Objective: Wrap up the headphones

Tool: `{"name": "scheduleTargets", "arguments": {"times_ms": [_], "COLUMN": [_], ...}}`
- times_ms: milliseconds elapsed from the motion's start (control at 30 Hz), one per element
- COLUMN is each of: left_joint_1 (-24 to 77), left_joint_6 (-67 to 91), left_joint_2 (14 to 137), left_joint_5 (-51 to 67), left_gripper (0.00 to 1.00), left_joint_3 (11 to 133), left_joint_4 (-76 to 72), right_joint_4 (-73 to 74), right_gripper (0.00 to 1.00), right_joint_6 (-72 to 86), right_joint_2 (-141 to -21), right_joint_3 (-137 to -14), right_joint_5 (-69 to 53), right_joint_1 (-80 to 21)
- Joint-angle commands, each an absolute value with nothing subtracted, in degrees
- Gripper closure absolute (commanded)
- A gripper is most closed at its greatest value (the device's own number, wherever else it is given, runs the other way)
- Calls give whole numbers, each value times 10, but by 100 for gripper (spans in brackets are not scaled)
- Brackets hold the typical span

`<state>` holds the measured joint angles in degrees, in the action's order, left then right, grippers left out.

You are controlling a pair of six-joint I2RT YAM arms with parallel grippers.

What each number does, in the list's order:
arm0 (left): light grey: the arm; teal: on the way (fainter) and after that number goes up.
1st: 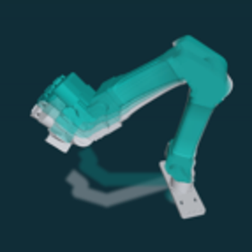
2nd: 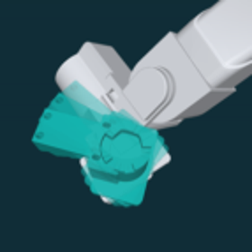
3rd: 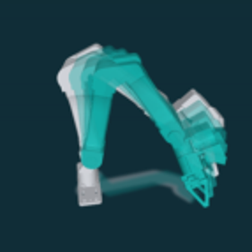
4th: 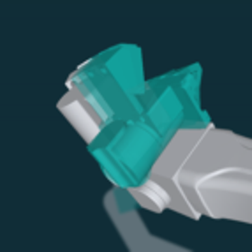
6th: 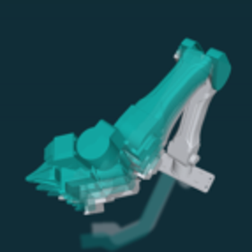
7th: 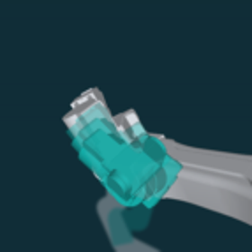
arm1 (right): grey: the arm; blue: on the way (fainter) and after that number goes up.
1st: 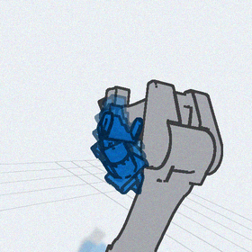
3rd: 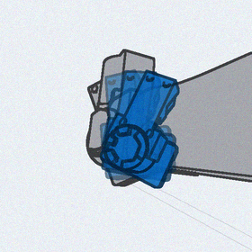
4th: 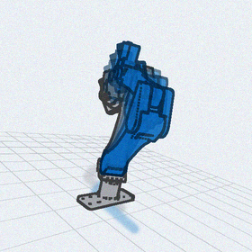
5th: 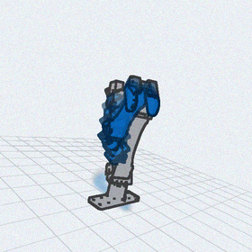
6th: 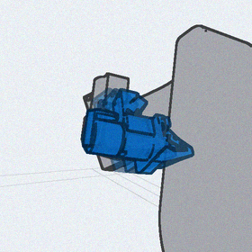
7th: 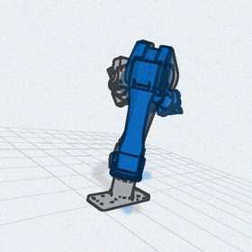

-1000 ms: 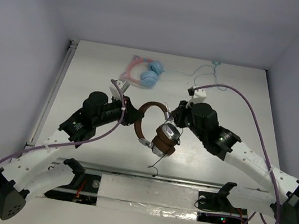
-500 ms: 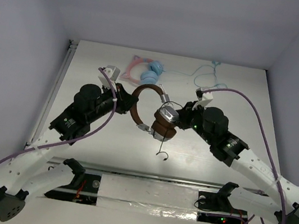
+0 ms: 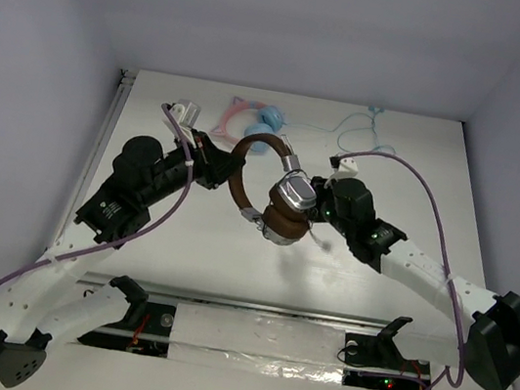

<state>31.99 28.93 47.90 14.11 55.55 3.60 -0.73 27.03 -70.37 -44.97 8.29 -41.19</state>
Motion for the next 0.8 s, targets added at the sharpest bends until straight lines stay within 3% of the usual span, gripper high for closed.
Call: {"name": "scheduleTargets", "arguments": {"times_ms": [0,133,367,600,767], "left_joint_1": [317,317,312,307,301], "left_joint_6": [330,309,334,366,394], "left_joint_2": [457,443,472,499,507], "left_joint_5": [147,81,119,84,79], "left_gripper": [100,100,100,100,100], "left_joint_3": [589,600,623,652,651], "left_joint_4": [-35,-4,-23,-18,-49], "right_joint_4": [-54,-31,-20,14,-98], "right_gripper": [59,62,66,56,60], "right_joint_6": [278,272,268,281,295], "right_joint_2": [-694,-686,-720,-678,-650], "right_joint_3": [-445,-446,-444,-417,-367], "right_joint_5": [105,139,54,54,-53], "right_joint_1": [-401,-371,-366,-366,-366]}}
